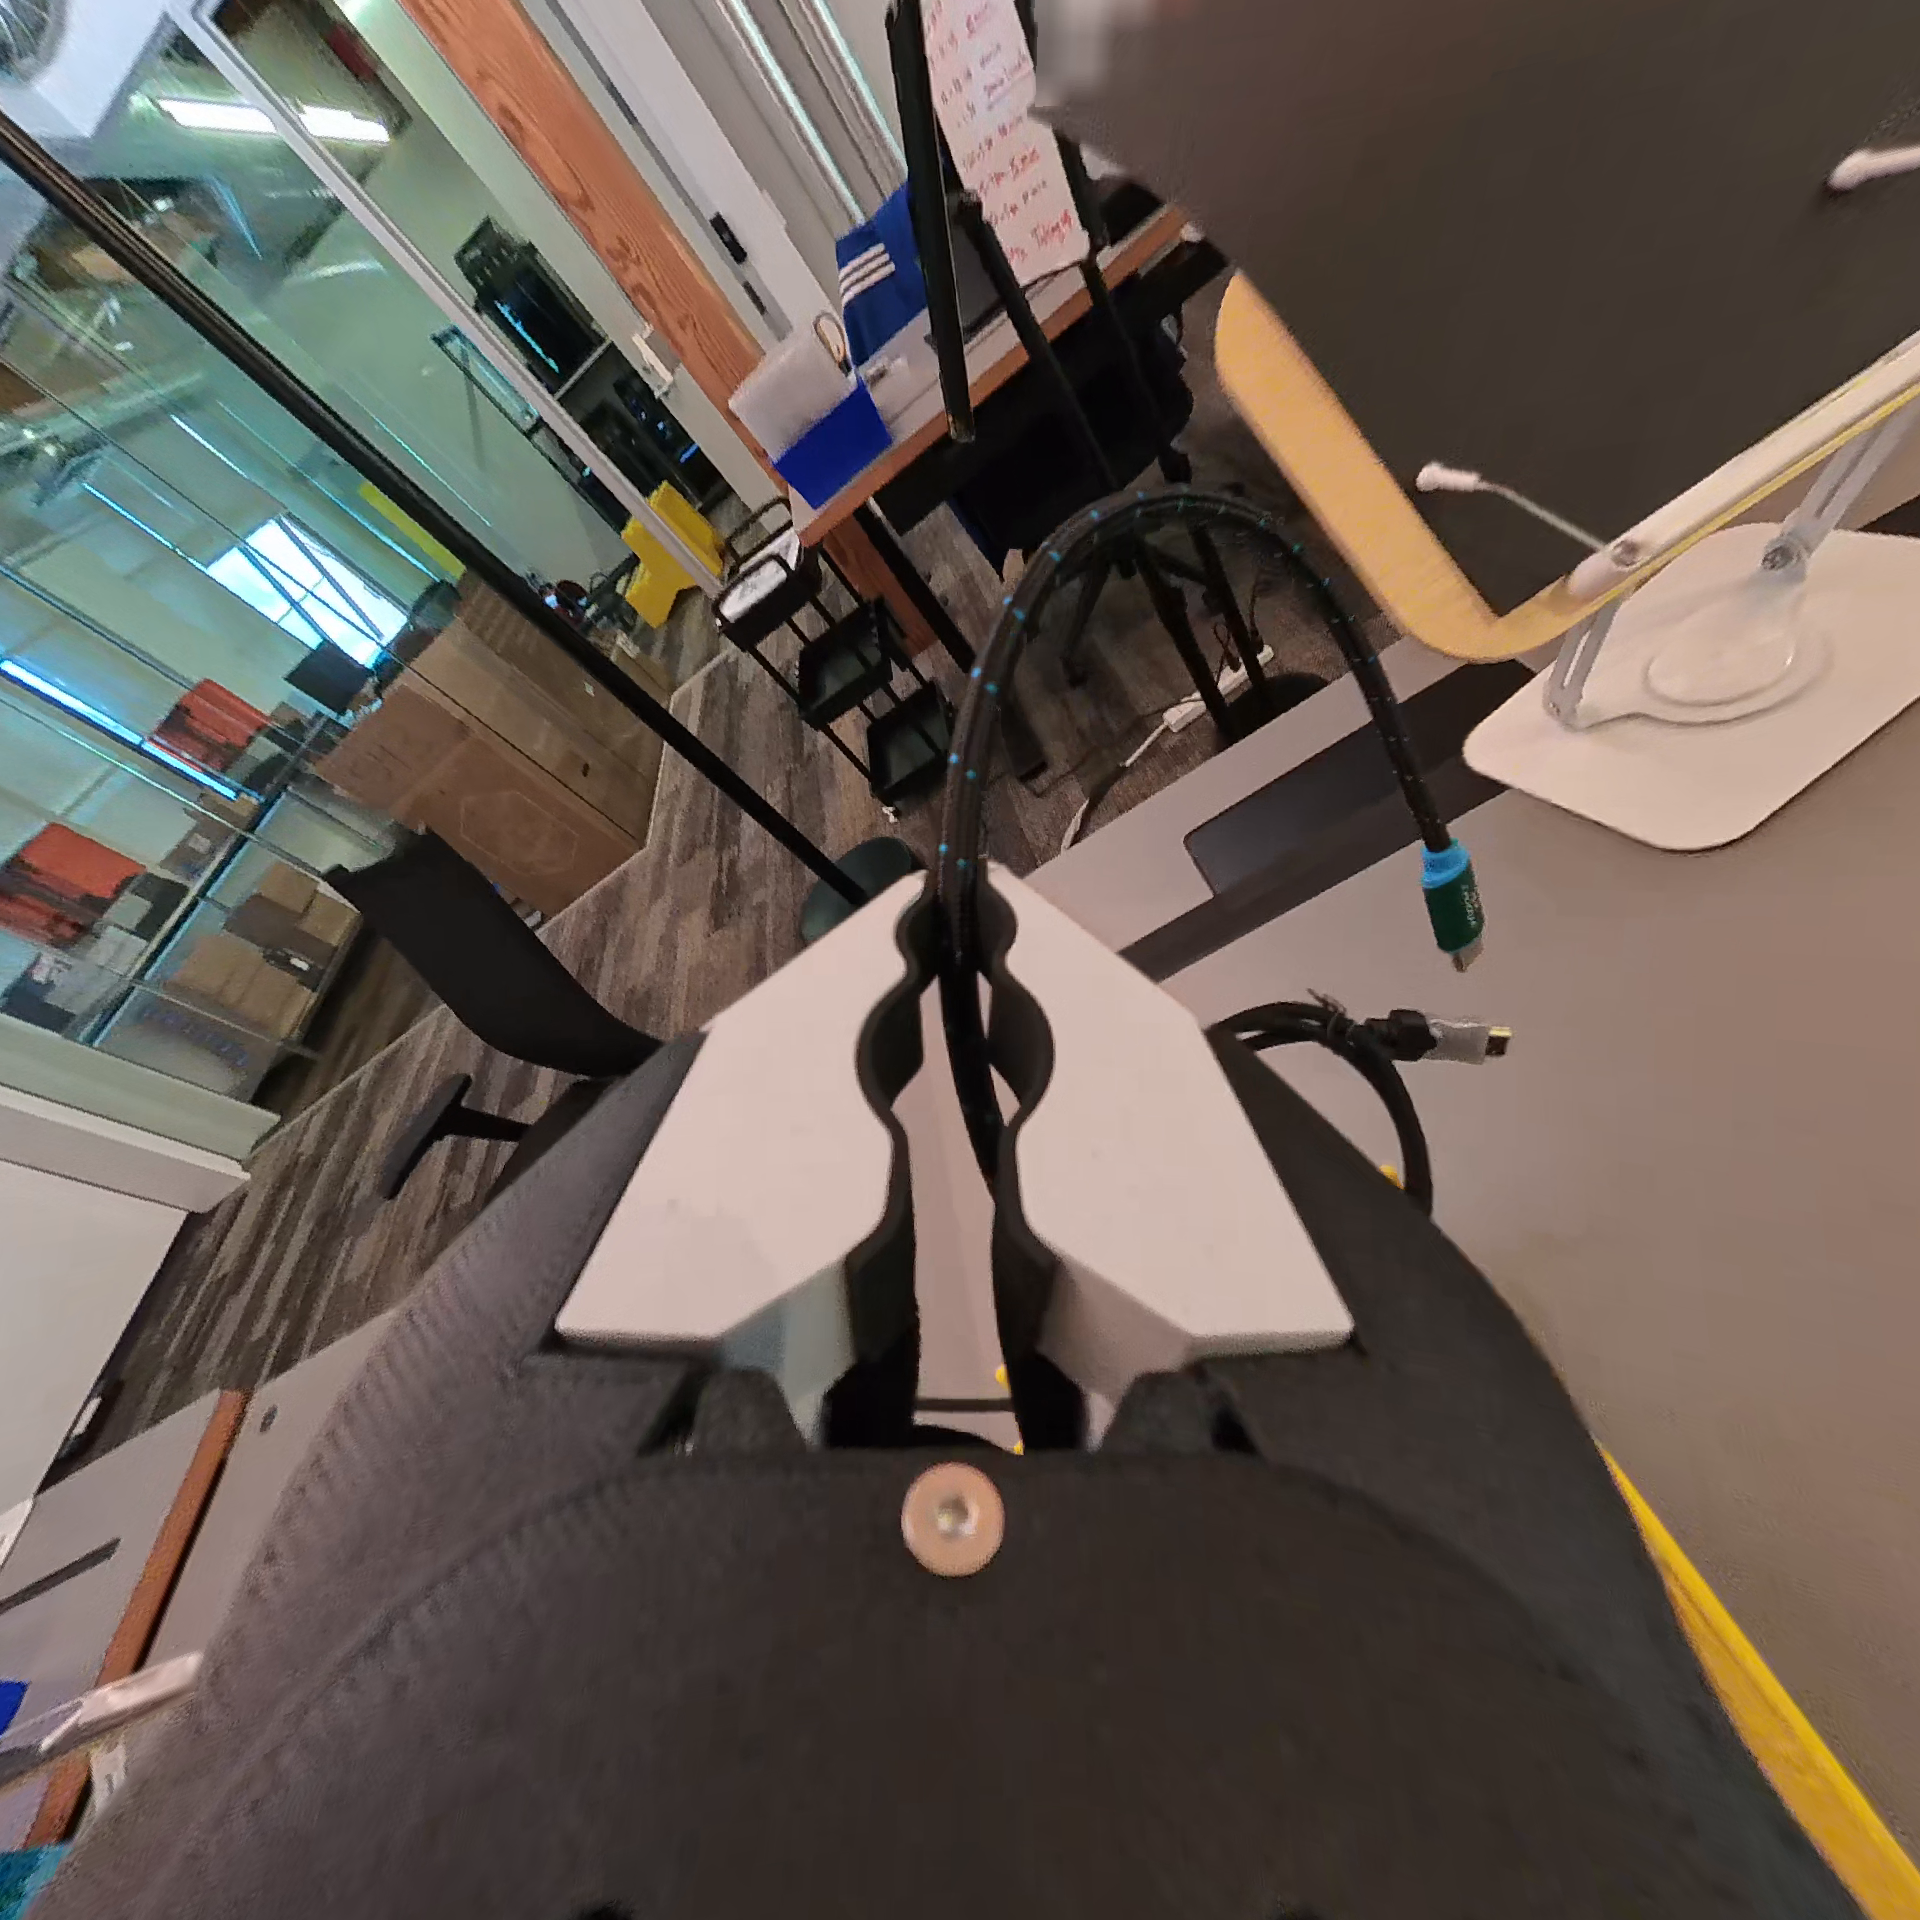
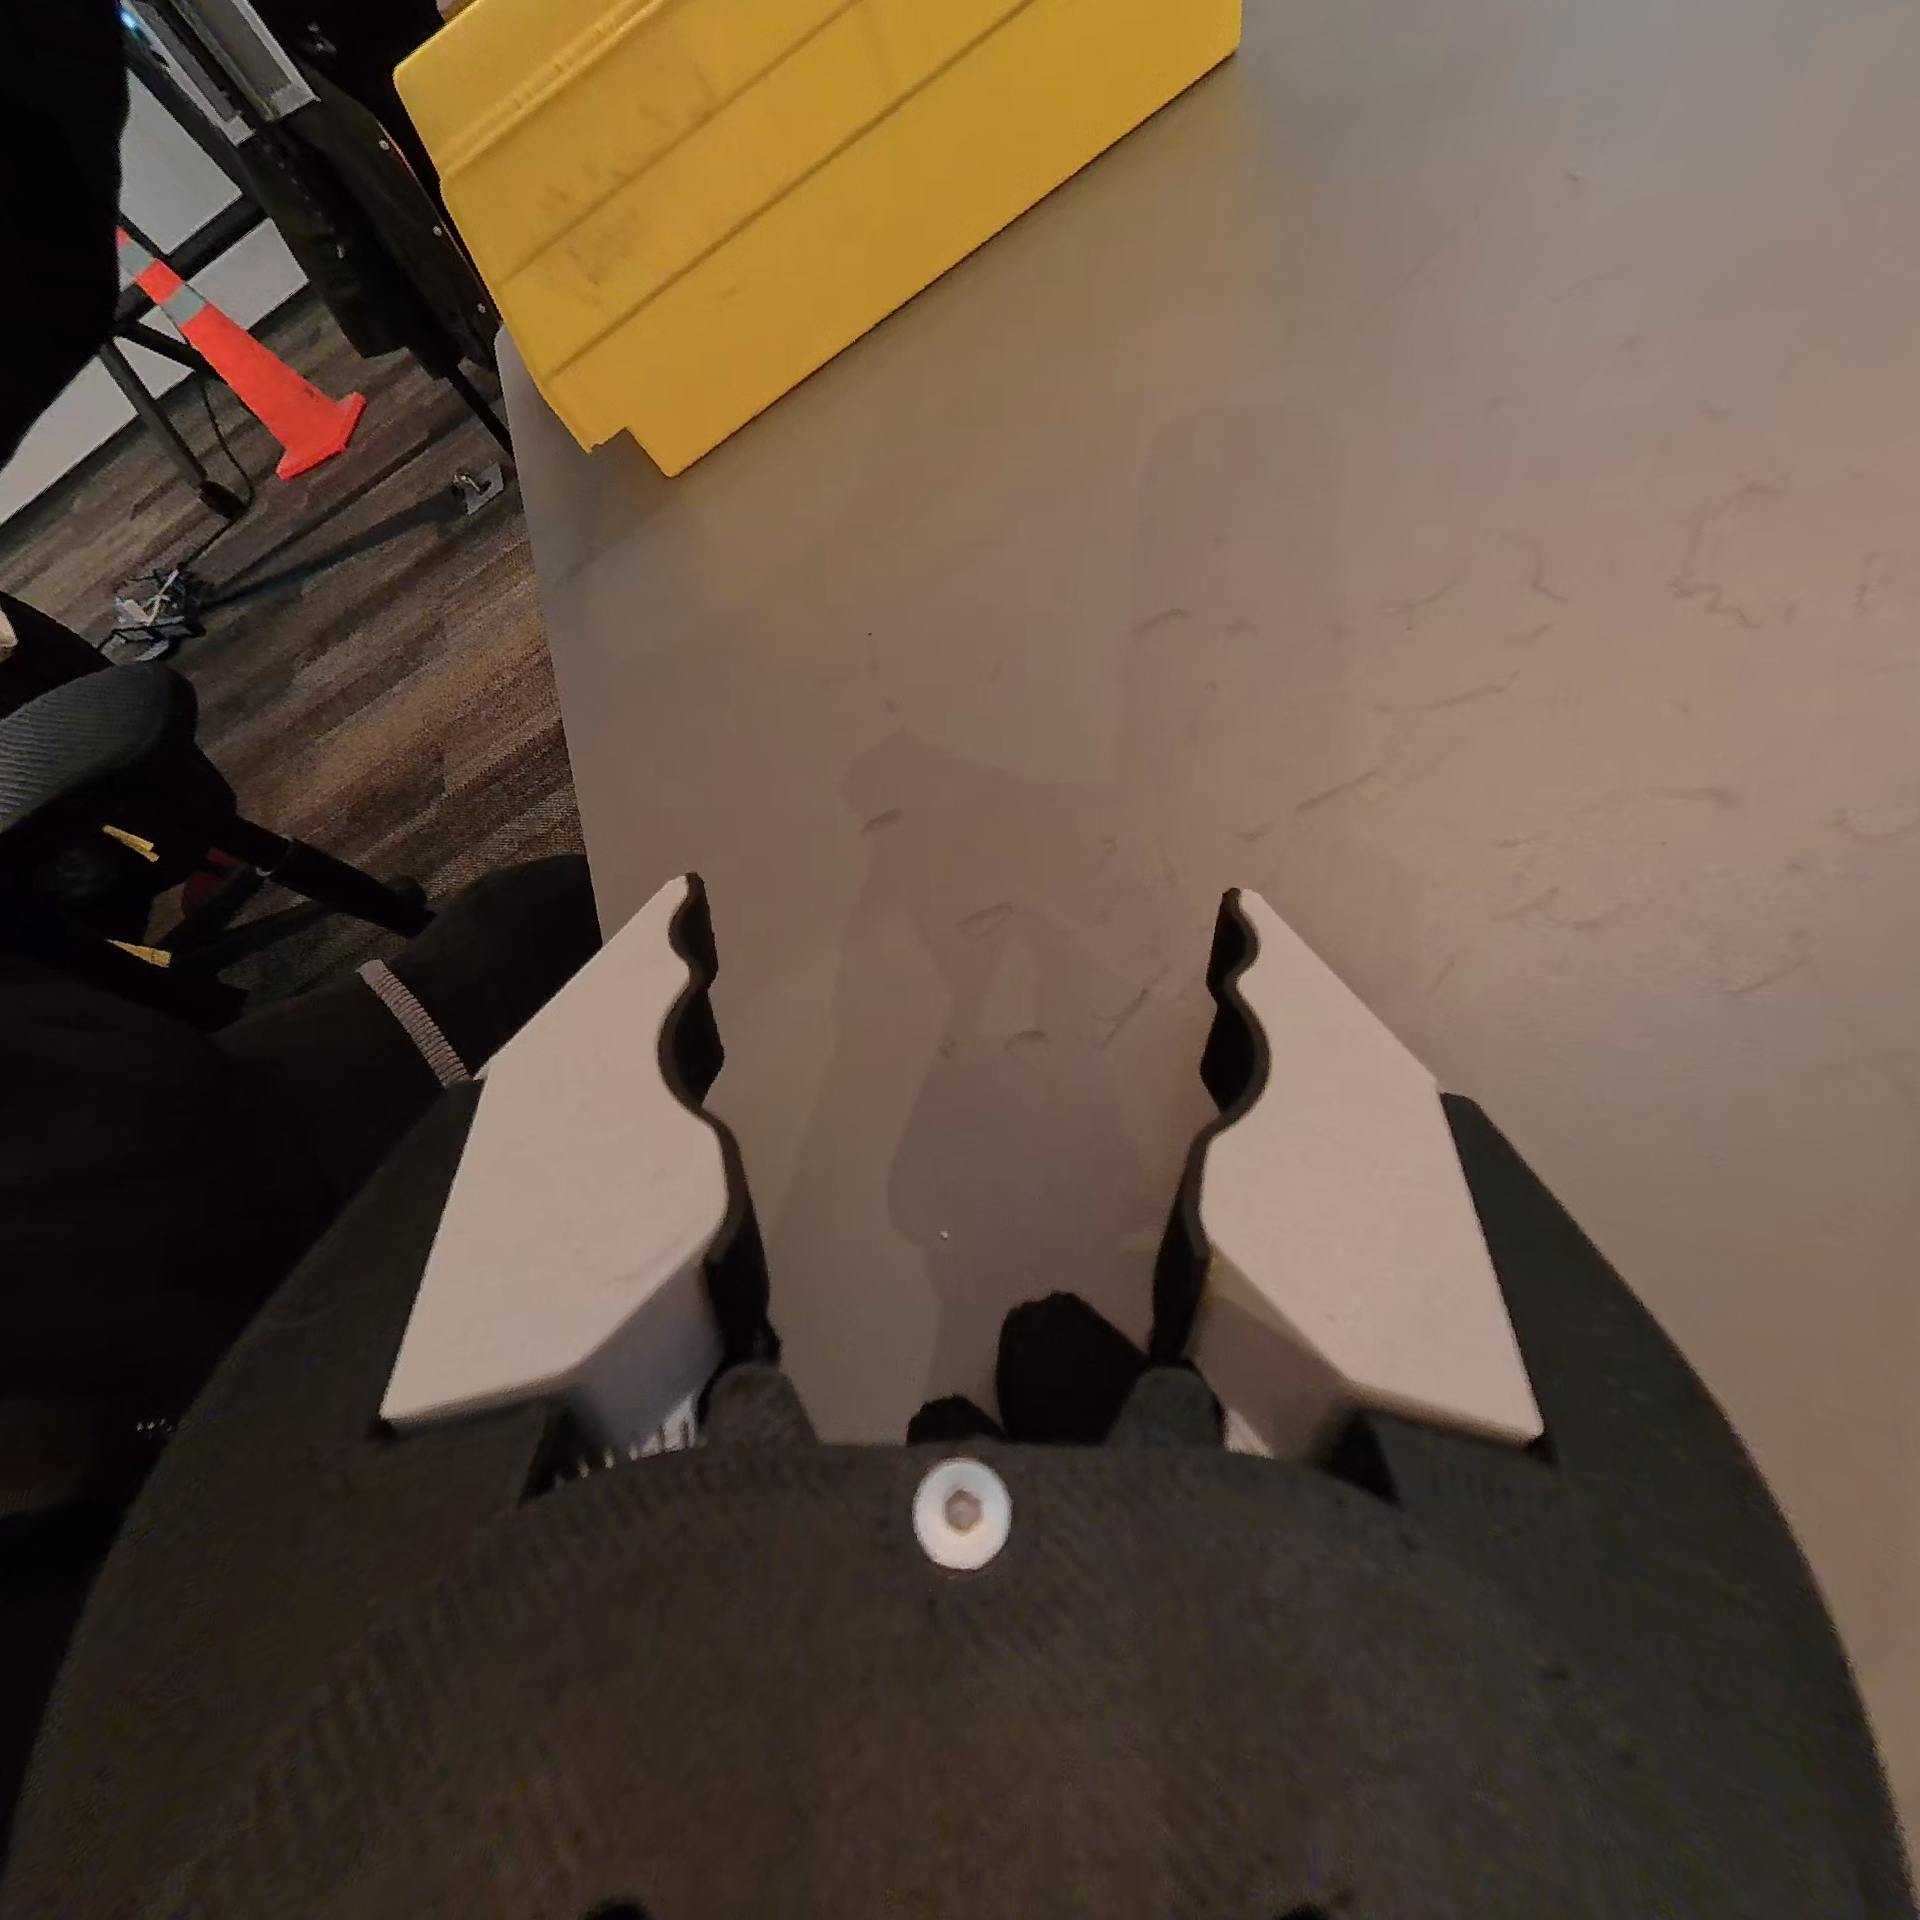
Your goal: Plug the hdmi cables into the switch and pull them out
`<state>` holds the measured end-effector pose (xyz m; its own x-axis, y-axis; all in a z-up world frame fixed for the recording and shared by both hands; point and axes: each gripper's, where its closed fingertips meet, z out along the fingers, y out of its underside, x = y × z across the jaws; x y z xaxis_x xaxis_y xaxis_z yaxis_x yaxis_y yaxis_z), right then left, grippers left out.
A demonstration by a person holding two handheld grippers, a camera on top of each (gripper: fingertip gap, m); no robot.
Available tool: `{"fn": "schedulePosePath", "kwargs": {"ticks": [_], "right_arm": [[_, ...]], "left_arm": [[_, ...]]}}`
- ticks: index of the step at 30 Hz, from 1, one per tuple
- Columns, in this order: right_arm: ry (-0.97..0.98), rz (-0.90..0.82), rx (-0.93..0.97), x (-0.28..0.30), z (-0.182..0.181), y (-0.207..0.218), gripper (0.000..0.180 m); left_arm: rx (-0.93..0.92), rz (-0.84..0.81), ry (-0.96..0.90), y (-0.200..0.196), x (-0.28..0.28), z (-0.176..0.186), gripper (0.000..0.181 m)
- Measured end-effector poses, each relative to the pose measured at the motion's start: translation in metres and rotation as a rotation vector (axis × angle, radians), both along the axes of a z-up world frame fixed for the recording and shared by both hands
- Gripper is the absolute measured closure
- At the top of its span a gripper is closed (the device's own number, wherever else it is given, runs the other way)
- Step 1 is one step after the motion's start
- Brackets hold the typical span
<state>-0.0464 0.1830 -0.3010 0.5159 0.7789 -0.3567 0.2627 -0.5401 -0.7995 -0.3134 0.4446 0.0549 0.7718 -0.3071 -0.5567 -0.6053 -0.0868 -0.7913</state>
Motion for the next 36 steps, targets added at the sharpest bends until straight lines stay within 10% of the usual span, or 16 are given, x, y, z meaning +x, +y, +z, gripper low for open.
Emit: {"fn": "schedulePosePath", "kwargs": {"ticks": [12,24,29,33,36], "right_arm": [[0.070,-0.032,0.153,-0.007,0.028,0.009,0.074],[0.053,-0.072,0.383,-0.036,0.116,0.070,0.078],[-0.024,-0.141,0.304,-0.024,0.080,0.094,0.099],[0.044,-0.065,0.255,-0.024,0.074,0.085,0.167],[0.120,0.033,0.170,-0.038,0.073,0.067,0.168]], "left_arm": [[0.040,-0.257,-0.021,-0.064,0.110,0.035,0.178],[-0.165,-0.565,0.006,-0.120,0.275,-0.038,0.179],[-0.237,-0.651,0.014,-0.135,0.319,-0.061,0.178],[-0.253,-0.673,0.048,-0.136,0.340,-0.072,0.178],[-0.311,-0.669,0.078,-0.126,0.349,-0.090,0.178]]}}
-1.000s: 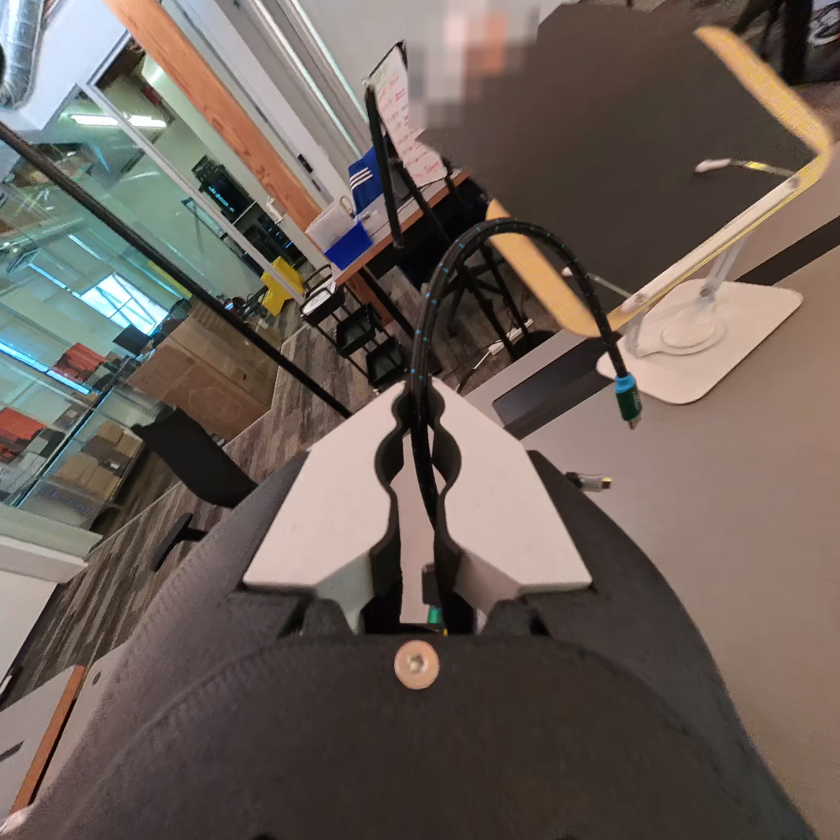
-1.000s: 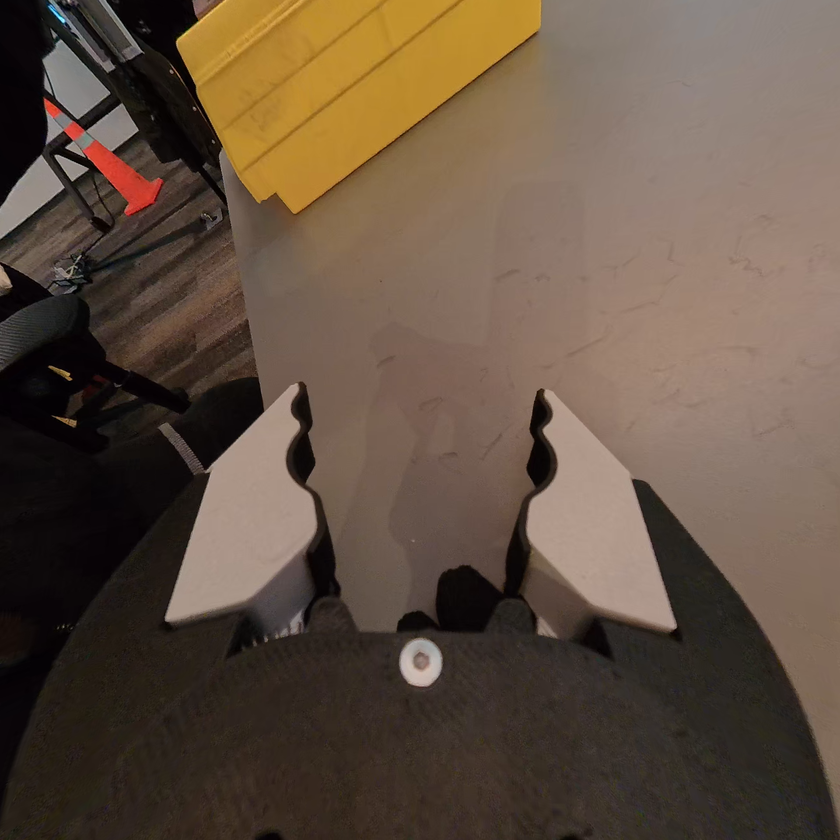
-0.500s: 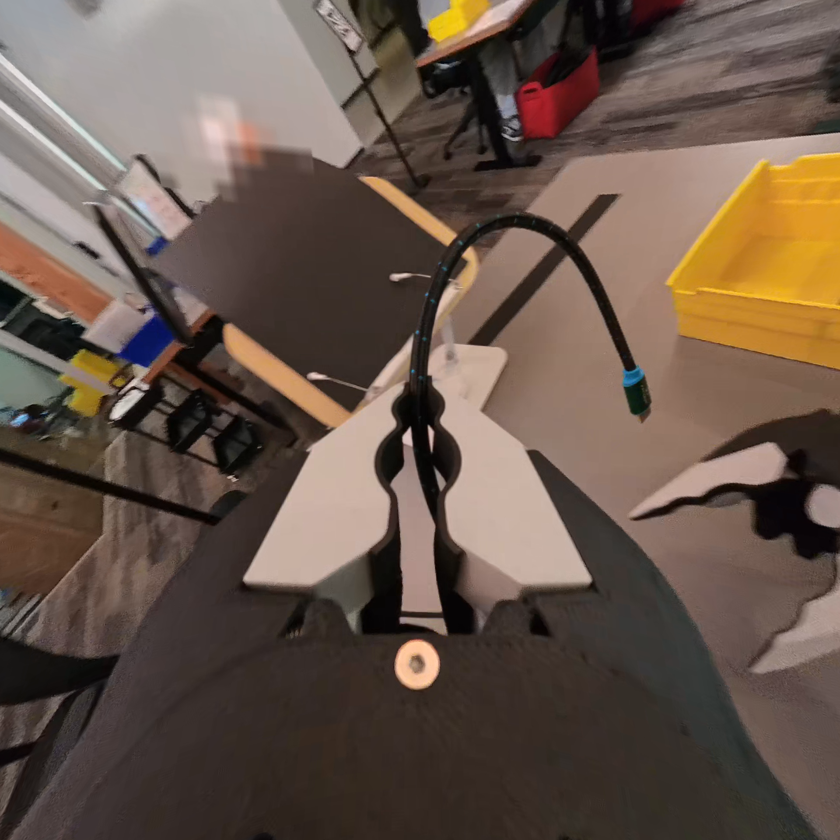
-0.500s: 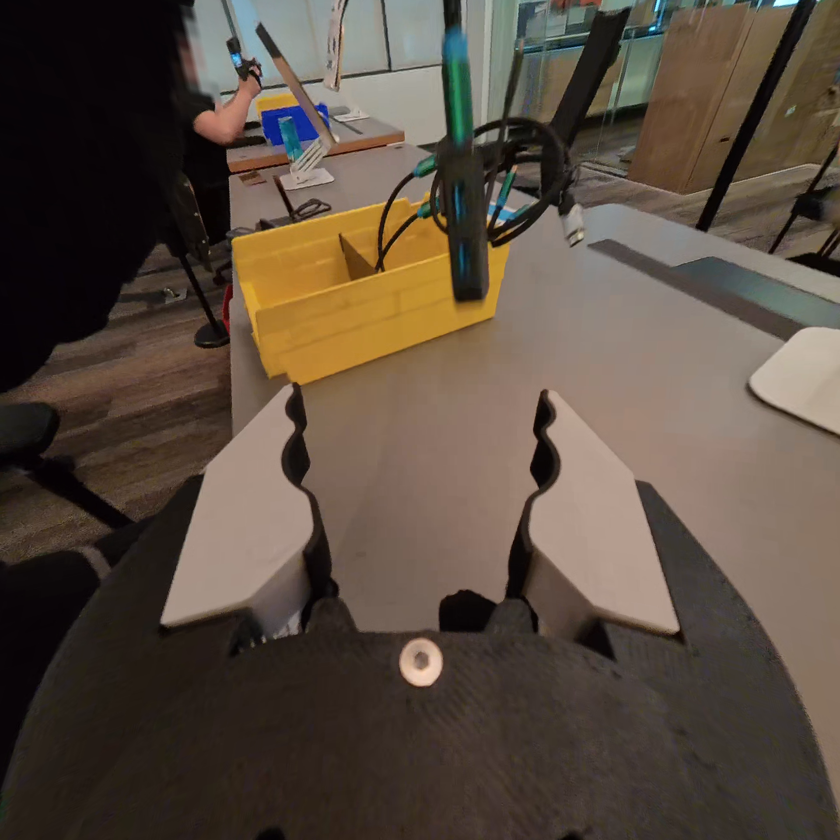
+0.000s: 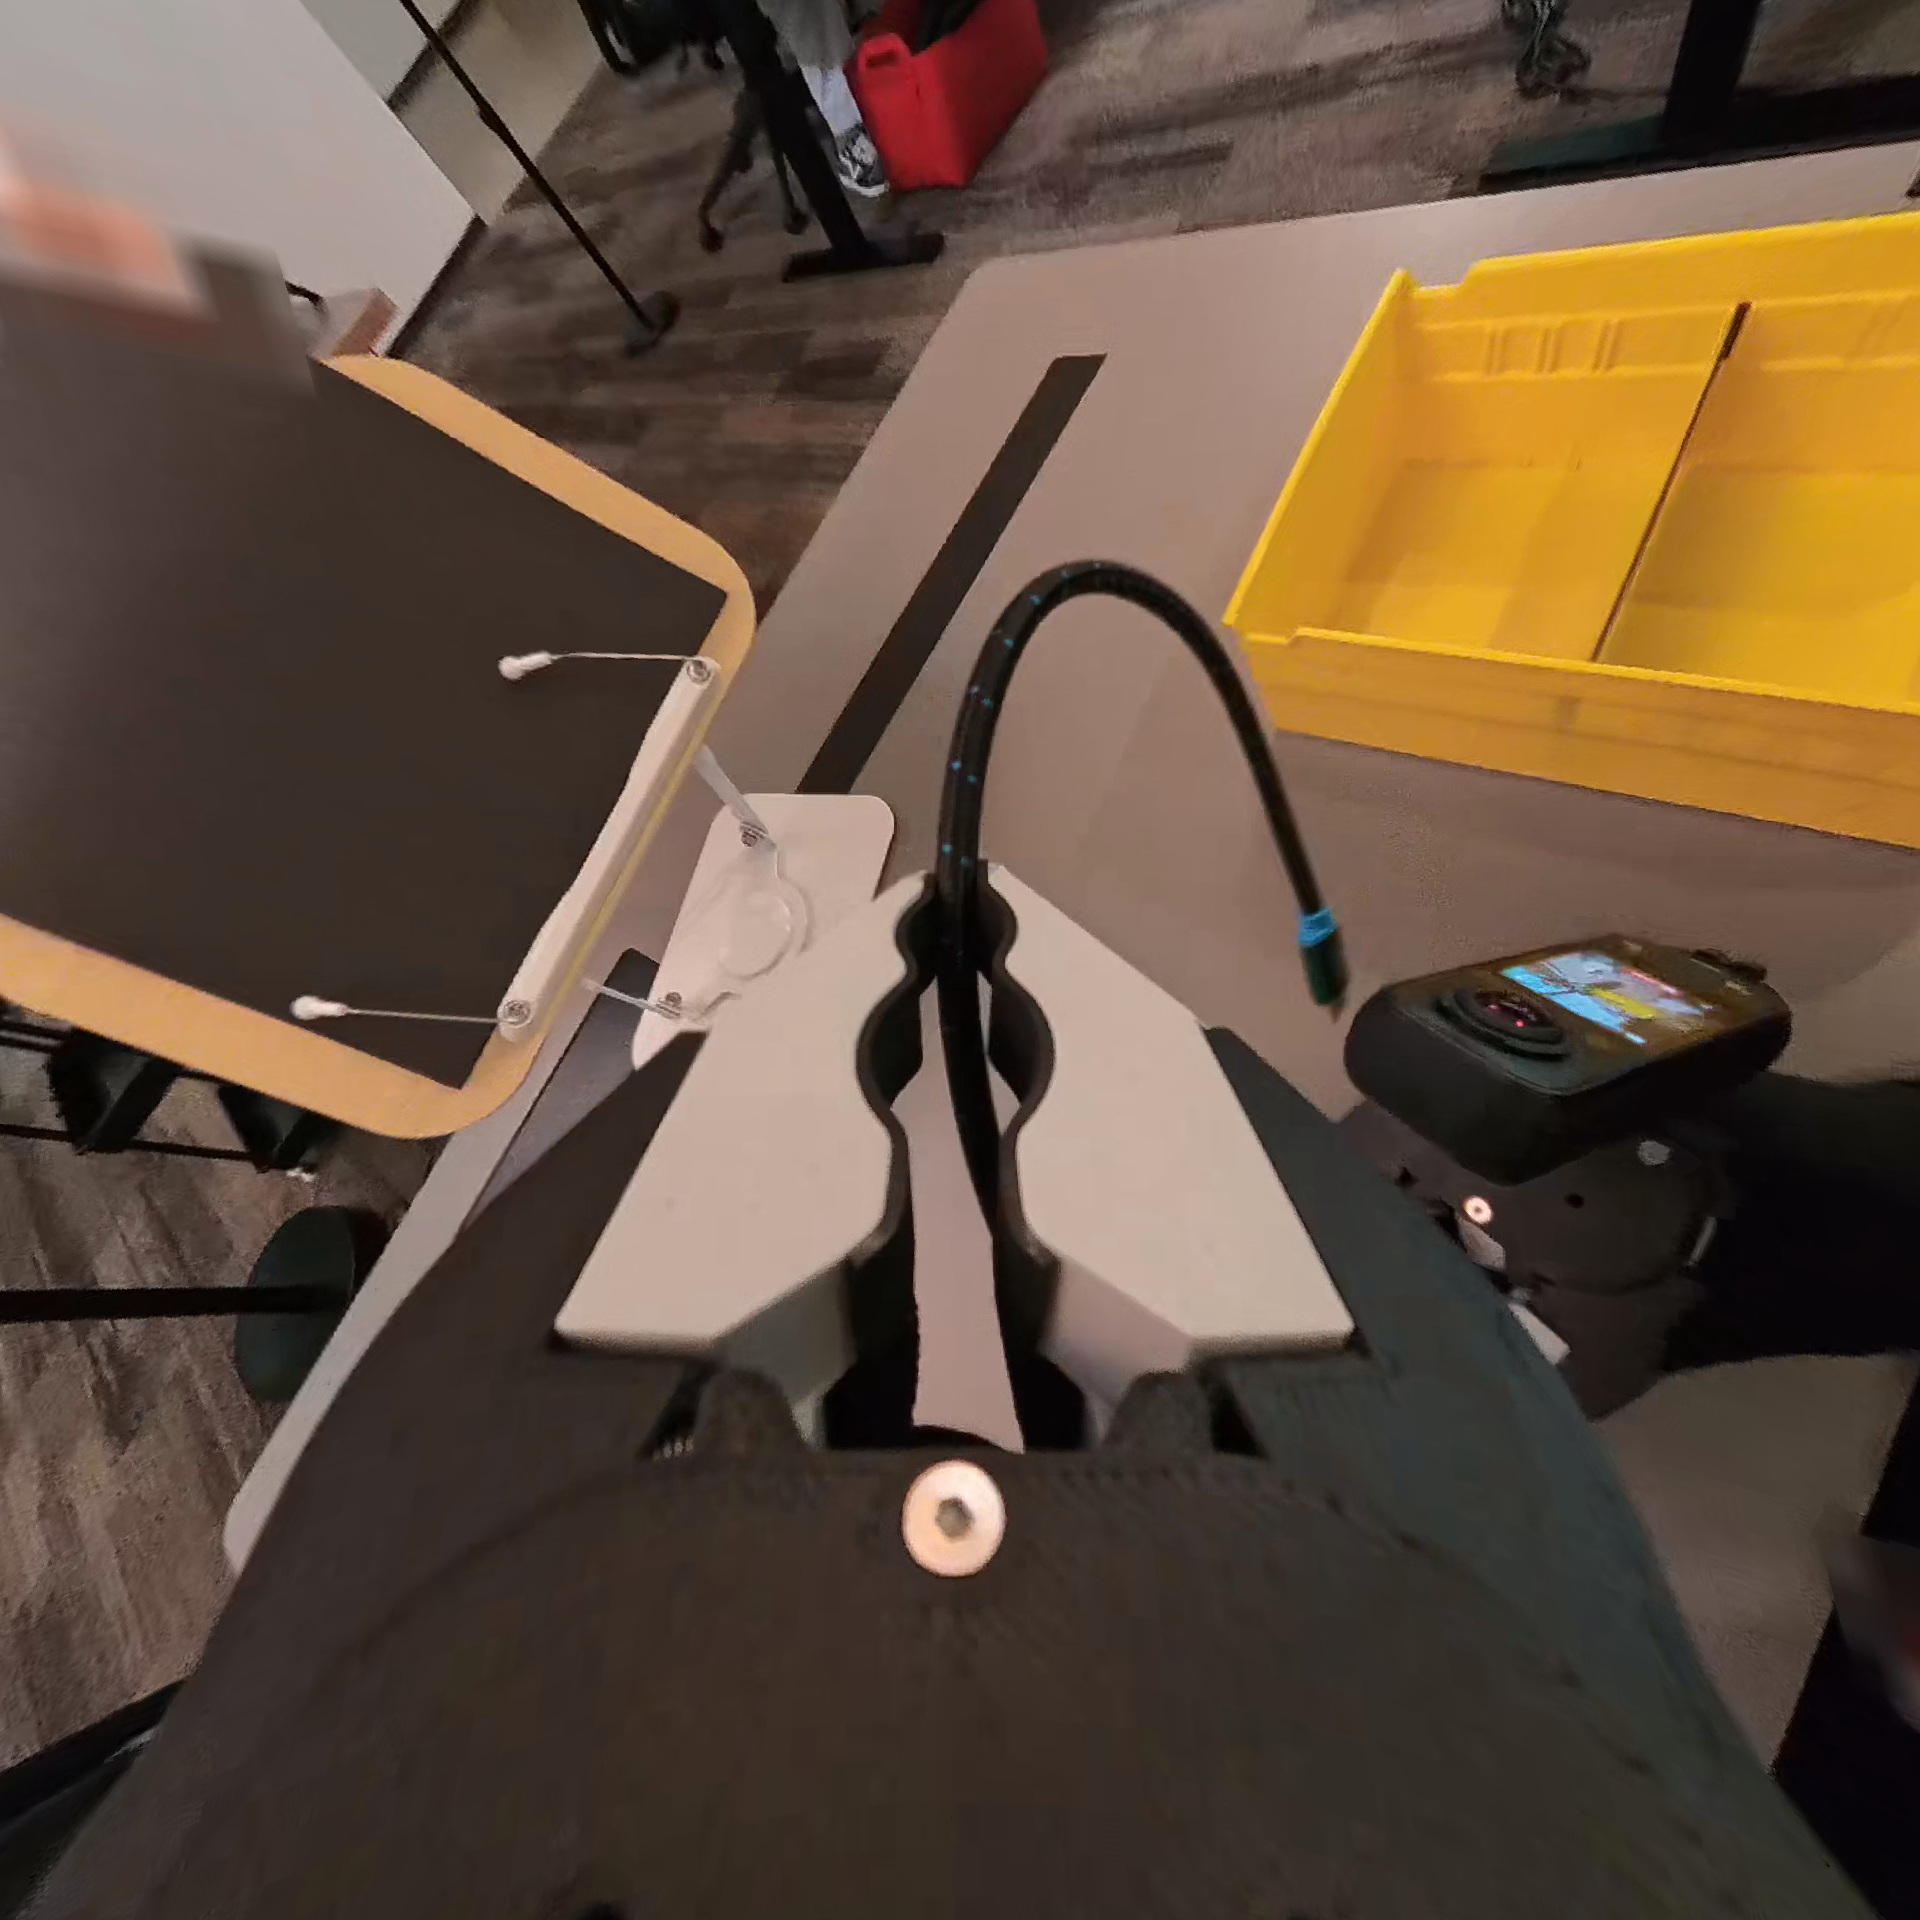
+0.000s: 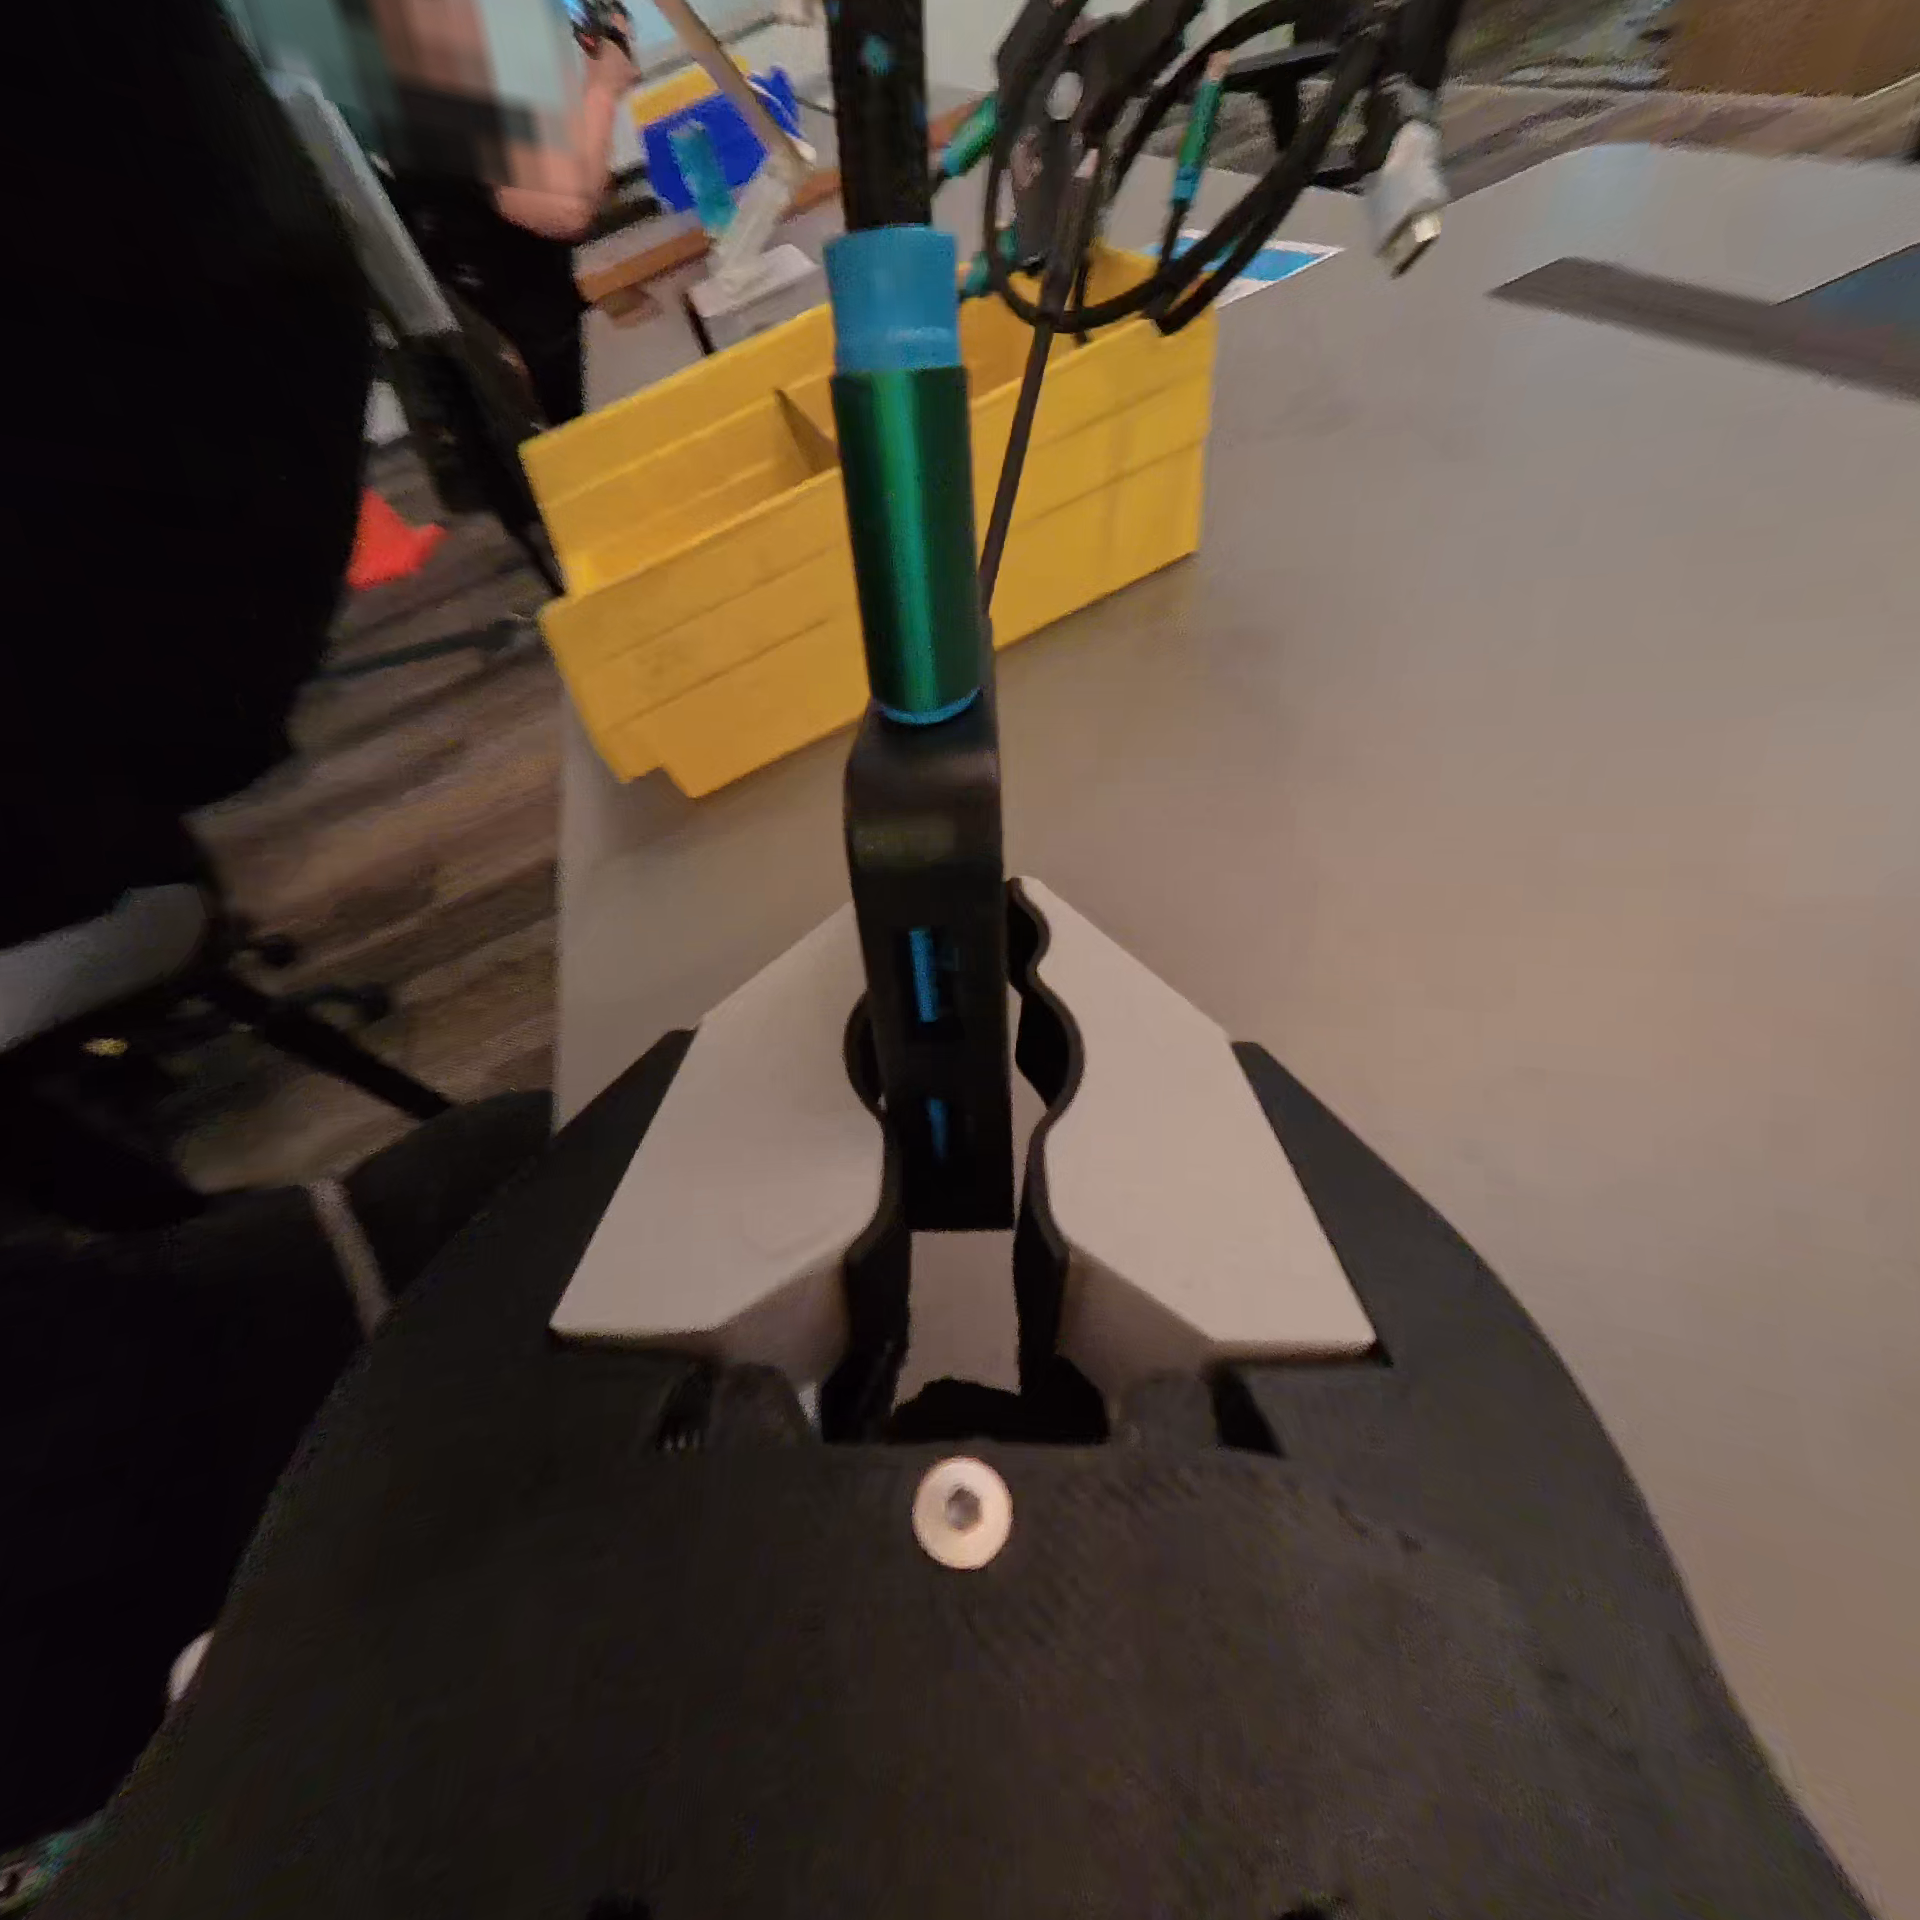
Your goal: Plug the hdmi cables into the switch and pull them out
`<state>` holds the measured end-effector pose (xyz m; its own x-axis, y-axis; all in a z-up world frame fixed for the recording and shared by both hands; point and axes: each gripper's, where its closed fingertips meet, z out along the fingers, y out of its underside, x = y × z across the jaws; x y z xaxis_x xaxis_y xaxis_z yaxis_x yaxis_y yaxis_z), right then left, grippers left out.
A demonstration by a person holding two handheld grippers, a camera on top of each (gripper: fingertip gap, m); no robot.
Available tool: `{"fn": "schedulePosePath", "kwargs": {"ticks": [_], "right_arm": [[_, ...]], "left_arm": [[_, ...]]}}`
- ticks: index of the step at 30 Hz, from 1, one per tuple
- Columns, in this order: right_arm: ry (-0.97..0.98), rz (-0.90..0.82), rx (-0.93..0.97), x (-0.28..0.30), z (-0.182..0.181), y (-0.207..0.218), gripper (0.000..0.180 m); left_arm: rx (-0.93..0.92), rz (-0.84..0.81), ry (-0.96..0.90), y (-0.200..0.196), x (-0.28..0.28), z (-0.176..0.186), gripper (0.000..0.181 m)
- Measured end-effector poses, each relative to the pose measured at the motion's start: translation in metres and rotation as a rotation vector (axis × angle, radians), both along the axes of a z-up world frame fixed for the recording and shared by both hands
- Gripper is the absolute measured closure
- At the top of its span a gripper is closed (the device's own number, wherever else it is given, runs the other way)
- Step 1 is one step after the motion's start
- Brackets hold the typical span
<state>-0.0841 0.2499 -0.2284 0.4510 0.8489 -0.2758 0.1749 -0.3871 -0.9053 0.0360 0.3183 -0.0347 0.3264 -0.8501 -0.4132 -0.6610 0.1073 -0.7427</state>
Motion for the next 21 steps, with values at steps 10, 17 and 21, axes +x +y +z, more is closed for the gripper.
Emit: {"fn": "schedulePosePath", "kwargs": {"ticks": [10,17,21], "right_arm": [[0.336,0.168,-0.300,-0.026,-0.002,-0.032,0.168],[0.532,0.144,-0.380,-0.011,0.007,-0.019,0.168],[0.687,0.145,-0.383,0.000,0.020,-0.014,0.169]], "left_arm": [[-0.269,0.051,0.097,0.035,-0.004,-0.083,0.124],[-0.227,0.045,-0.002,-0.019,-0.051,-0.063,0.143],[-0.350,0.075,-0.086,-0.061,-0.088,-0.091,0.144]]}}
